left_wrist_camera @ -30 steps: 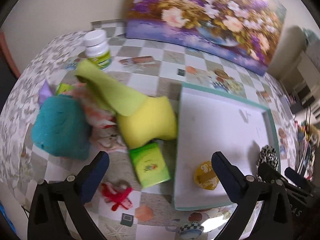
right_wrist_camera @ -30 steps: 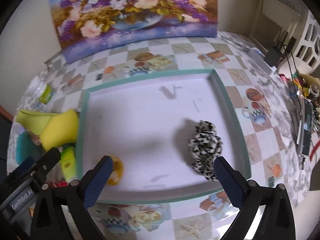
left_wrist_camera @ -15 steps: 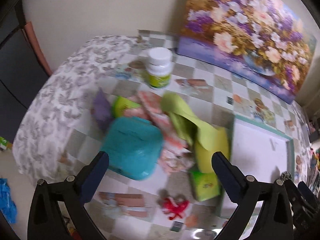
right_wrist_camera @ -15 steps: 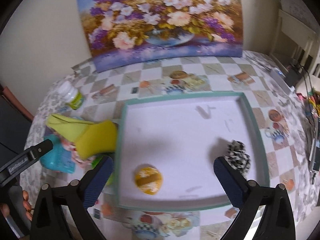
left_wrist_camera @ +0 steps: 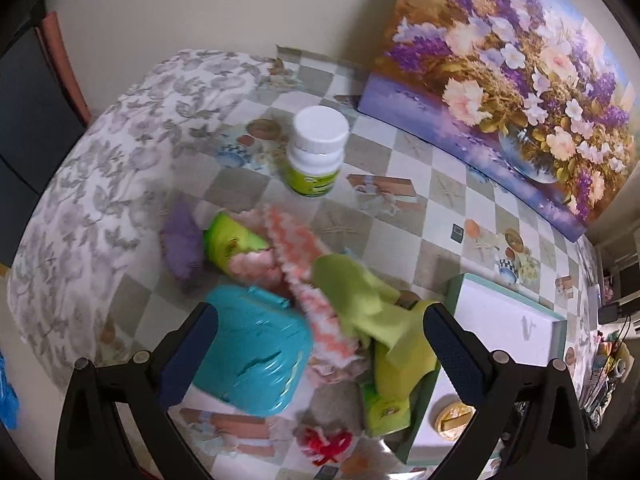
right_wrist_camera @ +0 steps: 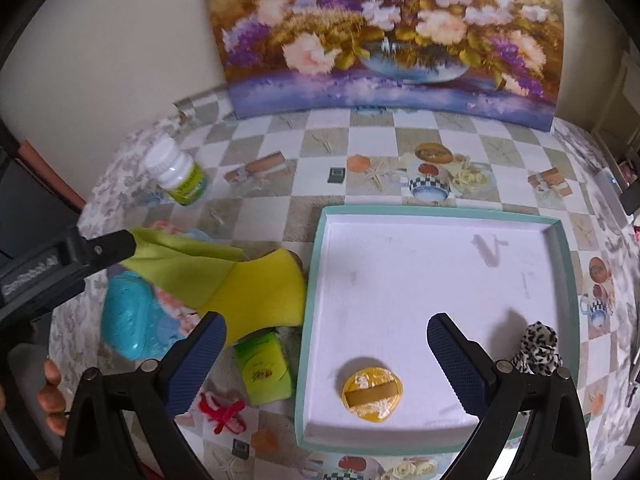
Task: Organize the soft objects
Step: 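Grasp the green cloth with the left gripper while the right gripper grasps the yellow sponge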
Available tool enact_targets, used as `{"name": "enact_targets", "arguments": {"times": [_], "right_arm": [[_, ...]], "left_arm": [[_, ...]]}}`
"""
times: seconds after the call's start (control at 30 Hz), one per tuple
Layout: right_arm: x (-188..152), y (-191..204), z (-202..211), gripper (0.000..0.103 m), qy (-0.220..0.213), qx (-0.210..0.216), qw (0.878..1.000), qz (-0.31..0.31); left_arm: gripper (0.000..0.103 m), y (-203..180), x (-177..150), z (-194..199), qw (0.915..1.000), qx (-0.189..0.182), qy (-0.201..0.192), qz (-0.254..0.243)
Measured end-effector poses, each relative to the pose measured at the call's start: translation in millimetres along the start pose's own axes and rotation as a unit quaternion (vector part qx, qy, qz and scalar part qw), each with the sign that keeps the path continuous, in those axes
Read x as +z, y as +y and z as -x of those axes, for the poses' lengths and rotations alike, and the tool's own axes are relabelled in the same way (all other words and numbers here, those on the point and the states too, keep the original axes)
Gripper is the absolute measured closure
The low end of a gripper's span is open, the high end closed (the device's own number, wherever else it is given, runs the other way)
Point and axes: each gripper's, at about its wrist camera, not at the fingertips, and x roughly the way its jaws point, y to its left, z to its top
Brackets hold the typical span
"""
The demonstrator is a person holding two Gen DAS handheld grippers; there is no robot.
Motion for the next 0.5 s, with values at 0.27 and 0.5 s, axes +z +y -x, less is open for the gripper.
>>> {"name": "enact_targets", "arguments": {"times": [0.27,0.5], "right_arm": [[16,3,-30,0.001,0.023,0.003,1.000,0.006],[11,-5,-40,0.001,0.040,-0.010,0.999,-0.004]], "left_arm": [[0.023,-10,6,-41,0.9997,-0.008,0.024,-0.007],[0.061,-22,1,-45,0.9989,-0.017,0.022,-0.037]]}}
